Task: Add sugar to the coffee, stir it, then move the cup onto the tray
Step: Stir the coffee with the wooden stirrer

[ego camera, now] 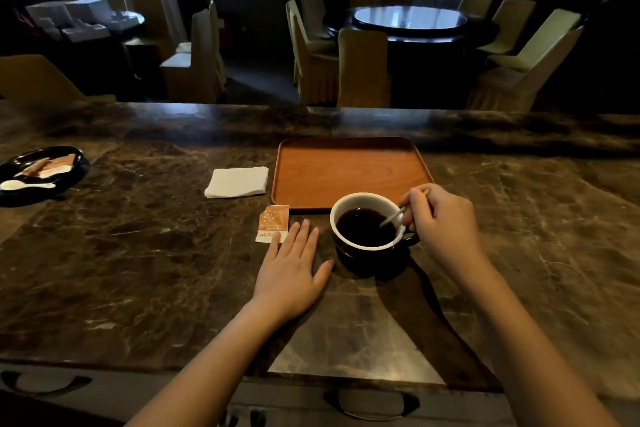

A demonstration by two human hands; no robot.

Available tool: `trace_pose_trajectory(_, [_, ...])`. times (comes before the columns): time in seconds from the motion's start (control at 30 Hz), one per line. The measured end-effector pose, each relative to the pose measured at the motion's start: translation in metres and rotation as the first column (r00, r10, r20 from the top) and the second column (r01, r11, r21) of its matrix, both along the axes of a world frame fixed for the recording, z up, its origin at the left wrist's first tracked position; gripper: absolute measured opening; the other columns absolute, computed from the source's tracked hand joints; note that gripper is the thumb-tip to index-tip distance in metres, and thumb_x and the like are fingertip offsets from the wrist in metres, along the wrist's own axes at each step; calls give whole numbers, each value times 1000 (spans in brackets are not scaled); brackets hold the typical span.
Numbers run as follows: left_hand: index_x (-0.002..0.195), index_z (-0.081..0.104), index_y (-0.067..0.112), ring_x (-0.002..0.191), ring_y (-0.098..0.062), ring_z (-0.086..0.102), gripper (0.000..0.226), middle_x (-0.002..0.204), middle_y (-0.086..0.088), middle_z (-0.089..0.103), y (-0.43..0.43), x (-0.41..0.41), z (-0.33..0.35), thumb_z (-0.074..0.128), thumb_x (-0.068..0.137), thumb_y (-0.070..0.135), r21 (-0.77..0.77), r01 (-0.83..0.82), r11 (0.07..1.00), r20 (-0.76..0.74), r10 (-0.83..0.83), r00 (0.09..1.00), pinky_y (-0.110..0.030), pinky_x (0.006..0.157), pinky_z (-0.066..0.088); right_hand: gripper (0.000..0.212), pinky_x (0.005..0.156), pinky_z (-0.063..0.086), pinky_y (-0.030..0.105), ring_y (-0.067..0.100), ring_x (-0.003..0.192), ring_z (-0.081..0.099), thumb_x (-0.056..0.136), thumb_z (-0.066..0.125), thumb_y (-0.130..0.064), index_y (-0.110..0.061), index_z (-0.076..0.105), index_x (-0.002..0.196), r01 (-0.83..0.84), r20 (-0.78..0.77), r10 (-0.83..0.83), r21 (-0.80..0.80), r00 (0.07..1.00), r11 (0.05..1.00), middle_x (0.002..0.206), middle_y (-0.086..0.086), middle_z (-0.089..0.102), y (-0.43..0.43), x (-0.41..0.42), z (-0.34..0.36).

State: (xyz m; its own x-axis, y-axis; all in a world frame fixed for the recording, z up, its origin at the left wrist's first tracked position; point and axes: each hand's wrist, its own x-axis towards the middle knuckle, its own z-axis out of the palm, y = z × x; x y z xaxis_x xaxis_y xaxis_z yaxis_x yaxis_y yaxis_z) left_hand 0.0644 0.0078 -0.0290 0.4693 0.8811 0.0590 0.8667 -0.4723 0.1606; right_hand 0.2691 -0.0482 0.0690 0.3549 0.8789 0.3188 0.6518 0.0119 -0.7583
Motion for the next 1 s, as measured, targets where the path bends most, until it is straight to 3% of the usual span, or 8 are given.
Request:
trace_pose_trajectory(0.13, [143,0,23,139,-10,-11,66,155,1,-3,-2,0,0,11,88,57,19,-1,1000,9,1,1000,-32,108,-14,25,61,53,27,7,61,62,95,44,-19,-20,65,81,-27,-192,31,23,981,999,67,0,66,-2,-6,-13])
trace_pose_trajectory(0.33, [143,1,22,139,-10,-10,65,155,1,-4,-1,-1,-2,10,88,57,26,-1,1000,14,1,1000,-33,108,-14,27,55,49,19,8,58,60,96,43,-17,-16,66,82,-166,-347,143,-38,927,985,68,2,67,-13,-5,-13])
trace_pose_trajectory(0.4, [143,1,23,139,-10,-10,66,155,1,-3,-1,-1,-3,9,88,58,31,-1,1000,14,0,1000,-33,108,-13,27,50,47,16,7,55,59,96,44,-17,-12,67,82,-216,-333,178,-82,926,973,66,3,67,-14,2,-4])
trace_pose_trajectory(0.5, [143,1,23,139,-9,-10,66,155,1,-3,0,-1,-5,8,87,58,37,0,999,13,-1,1000,-33,108,-13,29,45,43,13,6,49,57,95,45,-18,-12,65,75,-153,-220,128,-101,967,983,59,3,65,-11,9,9])
trace_pose_trajectory(0.6, [143,2,23,139,-9,-10,66,155,1,-2,0,-1,-5,8,87,58,44,3,999,17,-4,1000,-33,108,-13,29,50,48,29,16,56,60,94,44,-19,-14,61,70,-23,26,25,-65,999,998,61,6,64,-5,6,13])
trace_pose_trajectory(0.7, [143,1,23,138,-9,-10,67,155,1,-2,-1,-1,-4,8,87,59,43,5,999,26,-6,1000,-32,108,-13,28,47,44,30,16,56,59,94,43,-19,-15,59,72,25,158,-29,25,987,999,62,5,63,-2,-1,9])
trace_pose_trajectory(0.83, [143,2,23,139,-9,-10,66,155,1,-2,-1,-1,-2,11,88,58,30,3,1000,27,-3,1000,-33,109,-13,23,51,53,37,17,57,60,96,43,-18,-15,60,80,-31,110,25,57,994,998,65,2,61,1,-9,-4])
trace_pose_trajectory(1.0, [143,2,23,139,-10,-10,65,155,2,-3,-2,-1,0,12,89,57,23,-1,1000,24,0,1000,-33,109,-12,24,57,50,24,6,61,59,95,43,-17,-18,62,80,-48,-11,49,94,999,994,67,-3,62,-2,-11,-17])
